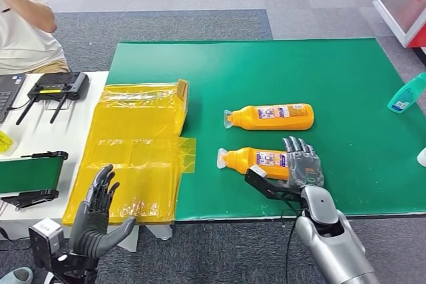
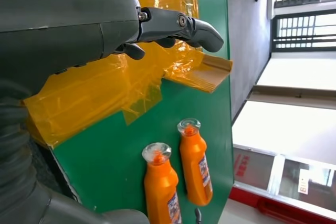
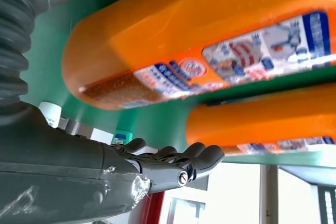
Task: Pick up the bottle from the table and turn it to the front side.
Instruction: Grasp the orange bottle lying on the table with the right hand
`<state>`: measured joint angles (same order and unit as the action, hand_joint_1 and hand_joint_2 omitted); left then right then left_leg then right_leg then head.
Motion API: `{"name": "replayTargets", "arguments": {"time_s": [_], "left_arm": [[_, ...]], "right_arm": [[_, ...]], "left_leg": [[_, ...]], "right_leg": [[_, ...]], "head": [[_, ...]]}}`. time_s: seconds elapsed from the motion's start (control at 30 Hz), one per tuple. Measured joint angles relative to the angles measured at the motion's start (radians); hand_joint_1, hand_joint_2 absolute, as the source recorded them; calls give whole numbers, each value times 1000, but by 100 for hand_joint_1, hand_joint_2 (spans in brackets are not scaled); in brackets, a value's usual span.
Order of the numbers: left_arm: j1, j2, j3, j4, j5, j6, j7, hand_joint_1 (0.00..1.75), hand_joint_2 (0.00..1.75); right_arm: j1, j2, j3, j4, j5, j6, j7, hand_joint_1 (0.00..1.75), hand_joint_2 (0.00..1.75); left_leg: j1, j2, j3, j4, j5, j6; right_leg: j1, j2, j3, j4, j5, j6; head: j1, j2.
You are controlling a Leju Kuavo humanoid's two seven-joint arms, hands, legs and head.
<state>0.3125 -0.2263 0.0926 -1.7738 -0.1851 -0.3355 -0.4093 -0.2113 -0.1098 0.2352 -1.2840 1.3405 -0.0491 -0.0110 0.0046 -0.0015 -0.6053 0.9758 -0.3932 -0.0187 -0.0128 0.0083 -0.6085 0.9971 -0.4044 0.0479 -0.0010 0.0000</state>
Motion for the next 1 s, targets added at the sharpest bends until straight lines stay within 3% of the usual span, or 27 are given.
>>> {"name": "replayTargets", "arguments": {"time_s": [0.3,0.63,0.87,0.9,1.0], "left_arm": [[-8,21,-29,21,16,19,0,0,175],[-9,34,-43,24,14,32,0,0,175],[-8,45,-50,24,19,31,-6,0,175],[-7,47,-52,24,20,33,-8,0,175],[-1,50,-55,24,29,37,-13,0,175]], "right_arm": [[-70,-18,21,140,-6,3,0,0,175],[-103,-33,34,189,-12,11,-11,0,175],[-123,-64,48,207,-98,68,-74,0,175],[-125,-69,52,207,-105,69,-77,11,175],[-124,-82,61,207,-147,75,-89,123,175]], "left_leg": [[0,0,0,0,0,0],[0,0,1,0,0,0],[0,0,3,0,1,1],[0,0,3,0,1,1],[0,0,4,0,1,1]], "right_leg": [[0,0,0,0,0,0],[0,0,1,0,1,0],[0,0,3,0,1,0],[0,0,3,0,1,0],[0,0,3,0,1,0]], "head": [[0,0],[0,0],[0,0],[0,0],[0,0]]}}
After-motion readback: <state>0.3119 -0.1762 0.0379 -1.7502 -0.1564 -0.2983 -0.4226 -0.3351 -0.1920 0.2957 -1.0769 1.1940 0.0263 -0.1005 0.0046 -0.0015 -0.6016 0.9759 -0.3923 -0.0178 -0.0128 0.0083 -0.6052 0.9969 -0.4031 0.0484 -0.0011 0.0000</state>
